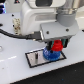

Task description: Insert the blue gear onto the right peg, followed by the red gear

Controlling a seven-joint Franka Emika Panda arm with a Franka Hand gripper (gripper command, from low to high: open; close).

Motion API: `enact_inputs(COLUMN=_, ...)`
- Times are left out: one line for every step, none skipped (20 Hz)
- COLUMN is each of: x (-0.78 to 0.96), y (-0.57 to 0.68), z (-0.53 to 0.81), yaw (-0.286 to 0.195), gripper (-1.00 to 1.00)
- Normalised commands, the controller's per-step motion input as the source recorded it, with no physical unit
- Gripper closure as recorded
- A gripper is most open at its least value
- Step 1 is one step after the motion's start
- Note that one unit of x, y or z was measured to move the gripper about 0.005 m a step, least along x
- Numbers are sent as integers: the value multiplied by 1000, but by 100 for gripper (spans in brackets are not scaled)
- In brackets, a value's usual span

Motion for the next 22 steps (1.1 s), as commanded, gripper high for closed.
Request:
enact_inputs(x=40, y=-13, z=59, yaw=0, gripper=100)
enact_inputs(x=-17, y=-49, z=-60, yaw=0, gripper=100)
enact_inputs(x=-14, y=-69, z=-129, yaw=0, gripper=100)
enact_inputs(x=0, y=-97, z=-246, yaw=0, gripper=100)
enact_inputs(x=0, y=-117, z=-283, yaw=0, gripper=100)
enact_inputs(x=0, y=-77, z=-194, yaw=0, gripper=100)
enact_inputs(x=50, y=-5, z=81, yaw=0, gripper=100)
enact_inputs(x=29, y=-6, z=44, yaw=0, gripper=100)
enact_inputs(x=30, y=-48, z=35, yaw=0, gripper=100)
enact_inputs(x=26, y=-55, z=-11, yaw=0, gripper=100)
enact_inputs(x=11, y=-23, z=25, yaw=0, gripper=100)
enact_inputs(x=15, y=-14, z=7, yaw=0, gripper=100)
enact_inputs(x=4, y=-11, z=15, yaw=0, gripper=100)
enact_inputs(x=72, y=-96, z=154, yaw=0, gripper=100)
enact_inputs(x=113, y=-216, z=402, yaw=0, gripper=100)
enact_inputs(x=71, y=-168, z=267, yaw=0, gripper=100)
enact_inputs(x=8, y=-81, z=32, yaw=0, gripper=100)
enact_inputs(x=-10, y=-10, z=-41, yaw=0, gripper=100)
enact_inputs(x=0, y=-43, z=54, yaw=0, gripper=100)
enact_inputs(x=0, y=-149, z=334, yaw=0, gripper=100)
enact_inputs(x=-11, y=-149, z=397, yaw=0, gripper=100)
enact_inputs(x=0, y=-171, z=323, yaw=0, gripper=100)
